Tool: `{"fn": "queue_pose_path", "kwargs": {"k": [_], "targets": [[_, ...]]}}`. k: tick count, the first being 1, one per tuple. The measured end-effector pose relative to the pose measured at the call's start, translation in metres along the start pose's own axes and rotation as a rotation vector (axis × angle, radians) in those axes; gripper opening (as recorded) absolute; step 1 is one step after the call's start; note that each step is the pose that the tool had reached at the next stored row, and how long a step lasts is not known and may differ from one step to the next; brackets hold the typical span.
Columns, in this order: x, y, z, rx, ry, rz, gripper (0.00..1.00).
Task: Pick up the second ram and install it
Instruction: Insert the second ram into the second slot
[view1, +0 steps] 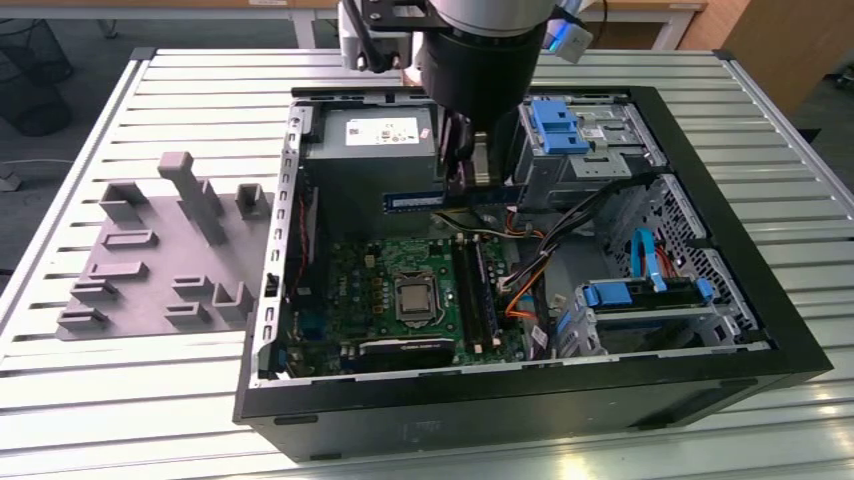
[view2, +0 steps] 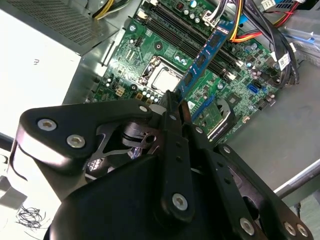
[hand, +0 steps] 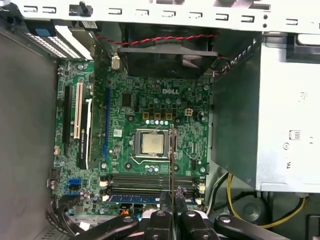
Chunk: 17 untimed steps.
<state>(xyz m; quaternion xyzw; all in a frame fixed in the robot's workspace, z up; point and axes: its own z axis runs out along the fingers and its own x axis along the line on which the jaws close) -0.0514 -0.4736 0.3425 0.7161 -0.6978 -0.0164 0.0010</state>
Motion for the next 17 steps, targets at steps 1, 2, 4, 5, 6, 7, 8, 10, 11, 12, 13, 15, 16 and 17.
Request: {"fn": "queue_pose_path", "kwargs": {"k": [1,2,4,5,6,7,8,10,11,12,13,15,16,17], "targets": [[0.0003,0.0,0.002,0.0,0.0,0.0,0.14],[0.0006,-0.0001,0.0038,0.0,-0.0001,0.0,0.14],[0.0012,-0.0002,0.0073,0.0,-0.0001,0.0,0.14],[0.0015,-0.0002,0.0091,0.0,-0.0001,0.0,0.14],[0.0017,-0.0003,0.0109,0.0,-0.0001,0.0,0.14],[0.0019,-0.0003,0.0128,0.0,0.0,0.0,0.14],[0.002,-0.0003,0.0147,0.0,-0.0001,0.0,0.14],[0.002,-0.0004,0.0165,0.0,0.0,0.0,0.14],[0.002,-0.0004,0.0165,-0.0001,0.0001,0.0,0.14],[0.0021,-0.0004,0.0167,0.0,0.0,0.0,0.14],[0.0021,-0.0004,0.0169,0.0,0.0,0.0,0.14],[0.0021,-0.0004,0.0169,0.0,0.0,0.0,0.14],[0.0021,-0.0004,0.0169,0.0,0.0,0.0,0.14],[0.0021,-0.0004,0.017,0.0,0.0,0.0,0.14]]}}
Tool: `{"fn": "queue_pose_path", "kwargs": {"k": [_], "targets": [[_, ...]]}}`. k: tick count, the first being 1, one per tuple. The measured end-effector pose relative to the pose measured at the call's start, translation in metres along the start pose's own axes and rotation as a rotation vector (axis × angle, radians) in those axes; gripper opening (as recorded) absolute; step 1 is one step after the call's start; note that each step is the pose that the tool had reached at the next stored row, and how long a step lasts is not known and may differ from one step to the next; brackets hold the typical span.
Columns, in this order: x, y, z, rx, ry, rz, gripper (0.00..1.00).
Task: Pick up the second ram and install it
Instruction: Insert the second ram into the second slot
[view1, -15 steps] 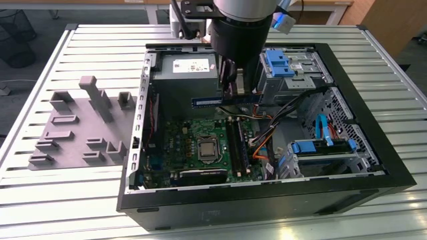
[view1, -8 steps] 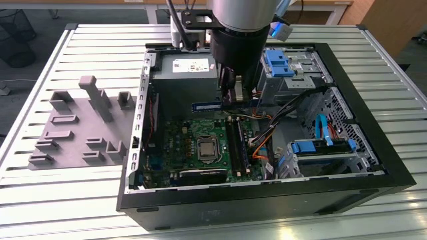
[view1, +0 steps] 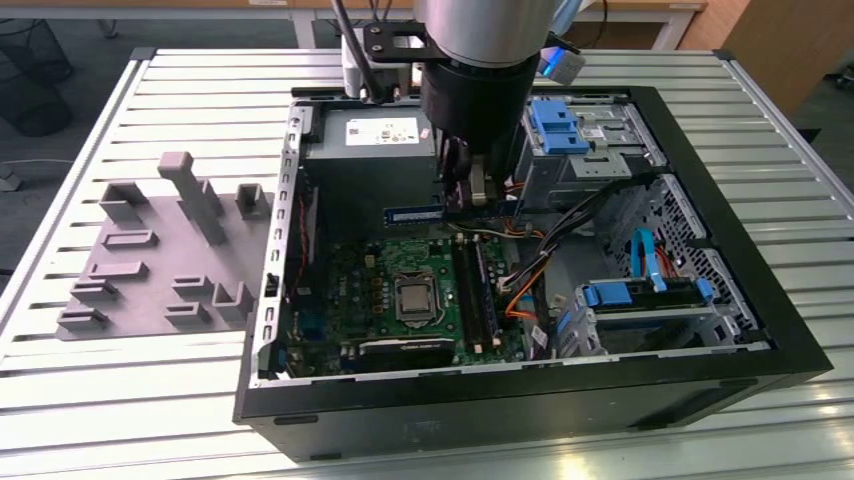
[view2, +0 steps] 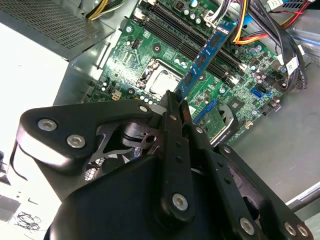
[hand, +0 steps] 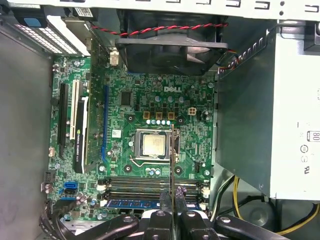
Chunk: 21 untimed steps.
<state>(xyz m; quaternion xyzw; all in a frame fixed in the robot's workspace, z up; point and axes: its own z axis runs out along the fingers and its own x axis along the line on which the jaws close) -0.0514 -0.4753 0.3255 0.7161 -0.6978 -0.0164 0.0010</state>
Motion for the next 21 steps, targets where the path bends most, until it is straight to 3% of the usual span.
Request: {"fn": "queue_pose_path", "kwargs": {"k": [6,12,19,21], "targets": [[0.0,0.0,0.0002,0.0,0.0002,0.0,0.14],[0.0002,-0.0002,0.0087,0.0002,0.0001,0.007,0.14],[0.0005,-0.0002,0.0092,0.0001,0.0002,0.007,0.14],[0.0004,-0.0002,0.0099,-0.0001,0.0004,-0.013,0.14]]}}
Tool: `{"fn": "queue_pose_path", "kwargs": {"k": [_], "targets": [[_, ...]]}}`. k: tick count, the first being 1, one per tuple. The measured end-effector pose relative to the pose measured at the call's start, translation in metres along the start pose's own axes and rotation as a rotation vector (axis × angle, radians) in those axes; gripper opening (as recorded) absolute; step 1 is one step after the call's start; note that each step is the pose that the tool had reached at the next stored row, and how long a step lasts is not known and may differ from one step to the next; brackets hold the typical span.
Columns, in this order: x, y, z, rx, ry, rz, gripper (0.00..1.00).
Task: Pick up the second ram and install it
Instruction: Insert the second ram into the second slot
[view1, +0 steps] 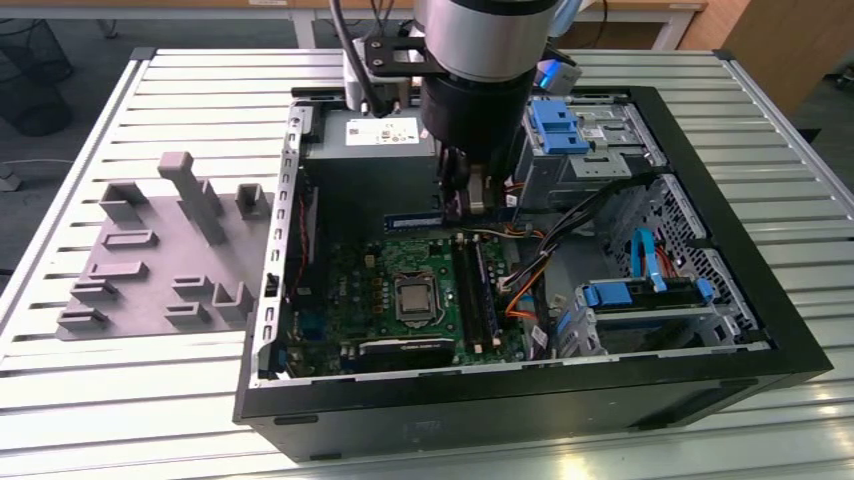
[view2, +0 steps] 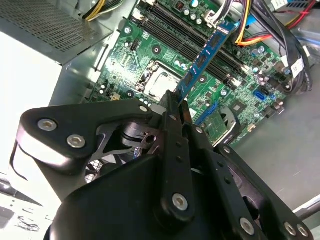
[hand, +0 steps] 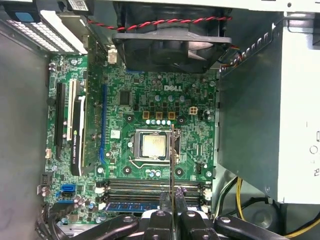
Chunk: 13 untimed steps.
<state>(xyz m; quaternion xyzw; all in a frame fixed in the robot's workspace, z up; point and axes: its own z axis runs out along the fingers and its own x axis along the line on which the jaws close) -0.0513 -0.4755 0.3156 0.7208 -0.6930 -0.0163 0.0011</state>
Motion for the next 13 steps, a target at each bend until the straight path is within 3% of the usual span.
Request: {"fn": "queue_pose_path", "kwargs": {"k": [13], "targets": [[0.0002,-0.0002,0.0066,-0.0054,0.0061,-0.236,0.14]]}}
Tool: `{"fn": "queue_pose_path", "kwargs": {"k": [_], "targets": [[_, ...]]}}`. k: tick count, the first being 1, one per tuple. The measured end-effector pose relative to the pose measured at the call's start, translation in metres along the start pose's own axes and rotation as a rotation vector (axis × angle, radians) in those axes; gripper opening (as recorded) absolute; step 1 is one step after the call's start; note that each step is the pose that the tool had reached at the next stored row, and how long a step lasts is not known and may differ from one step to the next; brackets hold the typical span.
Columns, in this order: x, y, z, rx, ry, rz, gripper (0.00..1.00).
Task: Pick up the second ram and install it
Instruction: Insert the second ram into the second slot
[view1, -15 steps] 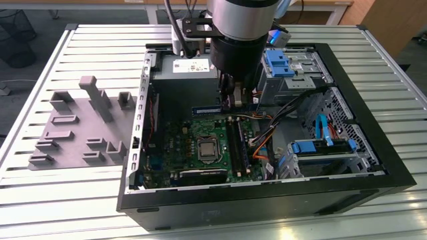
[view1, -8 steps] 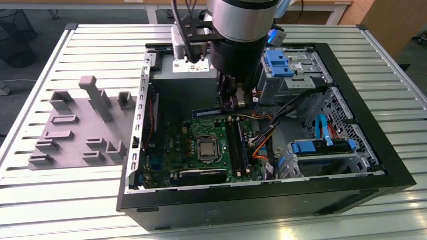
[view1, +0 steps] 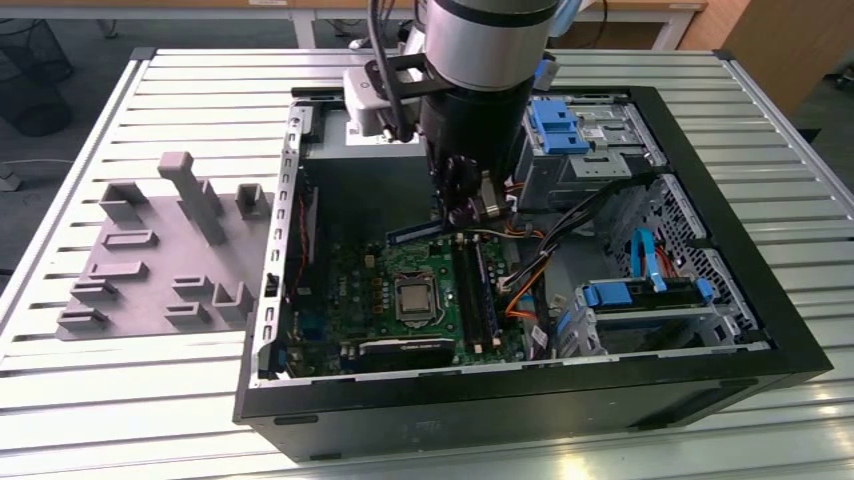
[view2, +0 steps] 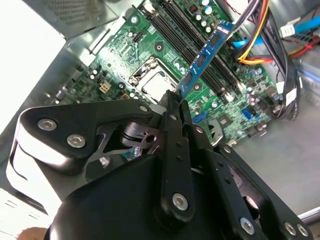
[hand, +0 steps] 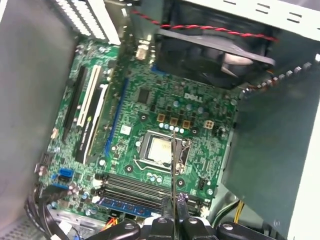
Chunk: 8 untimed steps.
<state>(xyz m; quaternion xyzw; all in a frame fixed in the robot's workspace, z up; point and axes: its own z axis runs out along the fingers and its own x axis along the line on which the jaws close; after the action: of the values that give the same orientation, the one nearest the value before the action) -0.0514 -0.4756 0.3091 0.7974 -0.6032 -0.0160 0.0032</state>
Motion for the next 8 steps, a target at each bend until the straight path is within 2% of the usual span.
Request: {"fn": "queue_pose_path", "kwargs": {"k": [8], "targets": [[-0.0001,-0.0001,0.0003,0.0,-0.0001,-0.004,0.14]]}}
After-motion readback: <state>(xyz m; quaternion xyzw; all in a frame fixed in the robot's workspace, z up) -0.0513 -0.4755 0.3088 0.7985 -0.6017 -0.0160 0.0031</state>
